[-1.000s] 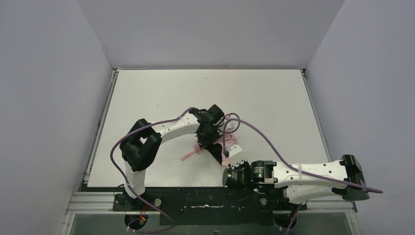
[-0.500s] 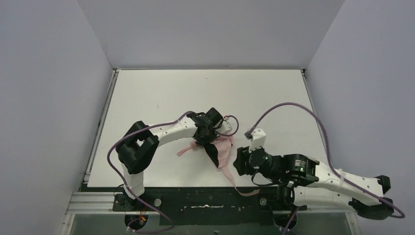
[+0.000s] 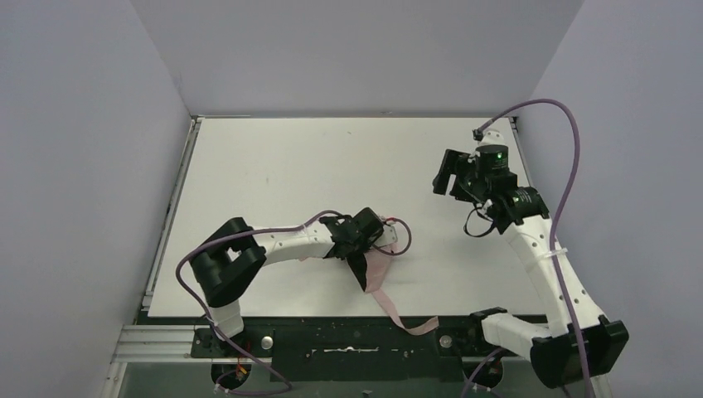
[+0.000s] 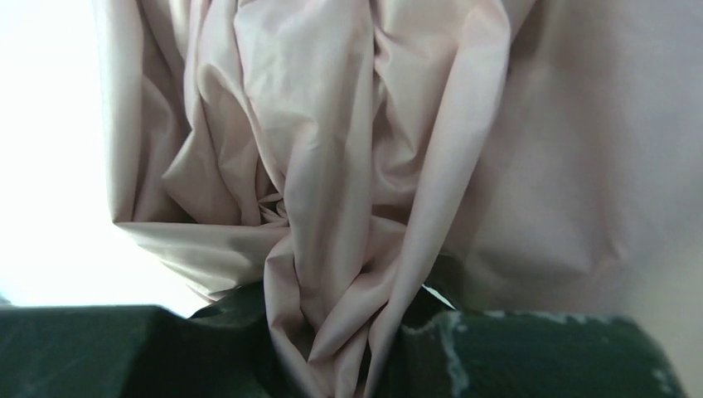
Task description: Put away the umbrella
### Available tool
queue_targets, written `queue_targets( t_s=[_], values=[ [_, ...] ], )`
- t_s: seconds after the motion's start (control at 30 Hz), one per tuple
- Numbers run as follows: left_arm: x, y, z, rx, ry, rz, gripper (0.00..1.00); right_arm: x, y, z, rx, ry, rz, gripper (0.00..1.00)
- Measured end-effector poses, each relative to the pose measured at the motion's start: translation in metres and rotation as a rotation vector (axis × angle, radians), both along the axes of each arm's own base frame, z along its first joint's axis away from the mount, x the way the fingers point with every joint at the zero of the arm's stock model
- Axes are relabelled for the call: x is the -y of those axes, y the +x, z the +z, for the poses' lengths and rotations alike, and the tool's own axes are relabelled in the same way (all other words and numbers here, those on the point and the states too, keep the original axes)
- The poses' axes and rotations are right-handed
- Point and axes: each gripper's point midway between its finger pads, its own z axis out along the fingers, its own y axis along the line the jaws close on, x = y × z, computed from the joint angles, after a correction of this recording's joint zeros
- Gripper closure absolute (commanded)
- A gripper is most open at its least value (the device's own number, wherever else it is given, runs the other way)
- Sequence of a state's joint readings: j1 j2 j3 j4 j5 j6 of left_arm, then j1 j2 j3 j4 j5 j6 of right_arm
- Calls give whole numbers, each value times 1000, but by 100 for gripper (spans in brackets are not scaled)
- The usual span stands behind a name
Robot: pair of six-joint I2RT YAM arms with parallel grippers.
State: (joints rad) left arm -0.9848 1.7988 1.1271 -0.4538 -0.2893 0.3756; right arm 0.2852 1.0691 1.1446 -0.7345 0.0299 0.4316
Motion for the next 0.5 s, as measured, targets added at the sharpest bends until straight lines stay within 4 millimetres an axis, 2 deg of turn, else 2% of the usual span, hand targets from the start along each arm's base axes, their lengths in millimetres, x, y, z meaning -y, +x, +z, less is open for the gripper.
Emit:
queue_targets(
  t_s=[0.1,0.3,0.4,0.5],
  values=[
    [7,-4,-1,93,20,-55,100,-5,31,-10,0,41,79,15],
    [16,-15,-2,231,35,-186,100,-33,68,-19,74,42,276,19],
    [20,-15,0,254,37,-213,100,-44,75,-31,106,6,404,16],
    [24,-13,1,272,33,-237,100,-54,71,-54,96,-43,560,14]
  ],
)
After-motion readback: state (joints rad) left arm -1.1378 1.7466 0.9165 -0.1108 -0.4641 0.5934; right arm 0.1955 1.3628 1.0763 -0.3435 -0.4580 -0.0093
